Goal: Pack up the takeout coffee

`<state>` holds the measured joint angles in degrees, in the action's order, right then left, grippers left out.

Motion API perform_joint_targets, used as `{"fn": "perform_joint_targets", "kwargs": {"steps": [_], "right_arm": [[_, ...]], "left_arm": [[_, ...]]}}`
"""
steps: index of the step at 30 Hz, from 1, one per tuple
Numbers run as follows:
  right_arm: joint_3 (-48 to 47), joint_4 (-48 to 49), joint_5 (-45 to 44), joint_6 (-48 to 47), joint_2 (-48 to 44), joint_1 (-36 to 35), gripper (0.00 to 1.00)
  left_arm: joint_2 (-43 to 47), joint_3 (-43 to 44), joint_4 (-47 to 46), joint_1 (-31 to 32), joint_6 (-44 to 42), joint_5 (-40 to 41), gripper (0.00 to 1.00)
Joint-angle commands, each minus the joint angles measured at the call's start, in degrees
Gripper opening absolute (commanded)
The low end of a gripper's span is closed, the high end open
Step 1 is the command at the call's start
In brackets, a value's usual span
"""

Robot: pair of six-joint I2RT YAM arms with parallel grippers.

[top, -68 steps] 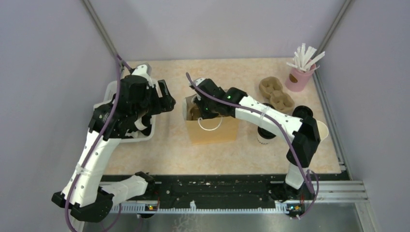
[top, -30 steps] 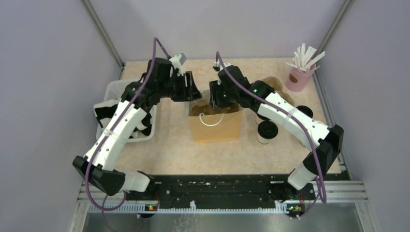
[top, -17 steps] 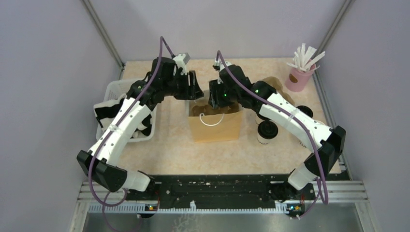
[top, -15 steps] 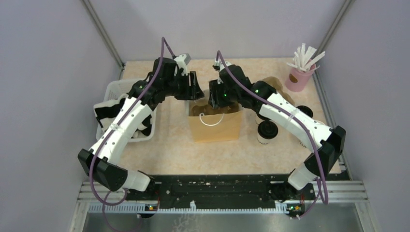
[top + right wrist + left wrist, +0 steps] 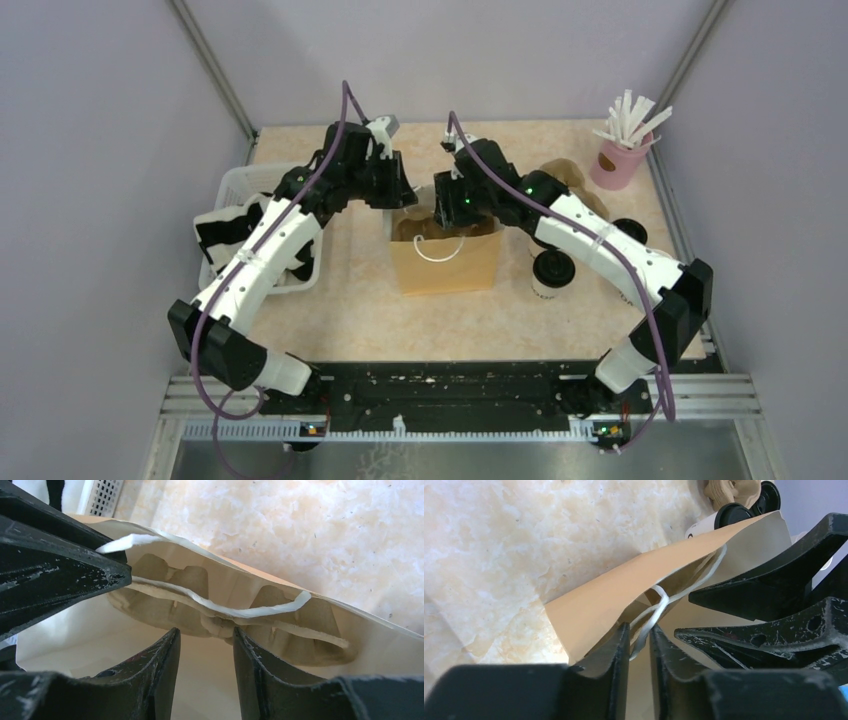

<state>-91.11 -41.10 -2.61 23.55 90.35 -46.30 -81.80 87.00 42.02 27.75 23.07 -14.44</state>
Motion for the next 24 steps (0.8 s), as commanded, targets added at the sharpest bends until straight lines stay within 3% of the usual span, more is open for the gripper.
{"fn": "perform_joint_targets", "kwargs": {"steps": [1,8,15,19,24], "right_arm": [[-0.08,2.14,-0.48,-1.46,-2.49,0.47,0.43],[6.82,9.16,-0.88,-2.83,-0.98,0.03,0.38],[5.72,8.27,-2.7,-3.53,-1.97,-0.05,0.41],[-0.44,1.74,-4.32,-4.08,-5.48,0.03,0.43],[-5.19,-6.41,-9.2,-5.31,-10.54,0.14,0.5]], "left_arm": [[-0.17,0.23,-2.6,-0.15,1.21,-1.5,0.21],[-1.3,1.5,-1.91,-0.57,8.51,-3.43,0.01],[-0.93,0.62,-3.69,-2.23,20.49,-5.35,0.0],[0.78,-0.61,-7.7,-2.41,19.94,-5.82,0.0],[1.63,0.01,-5.57,-3.09,17.46,-5.03,0.0]]}}
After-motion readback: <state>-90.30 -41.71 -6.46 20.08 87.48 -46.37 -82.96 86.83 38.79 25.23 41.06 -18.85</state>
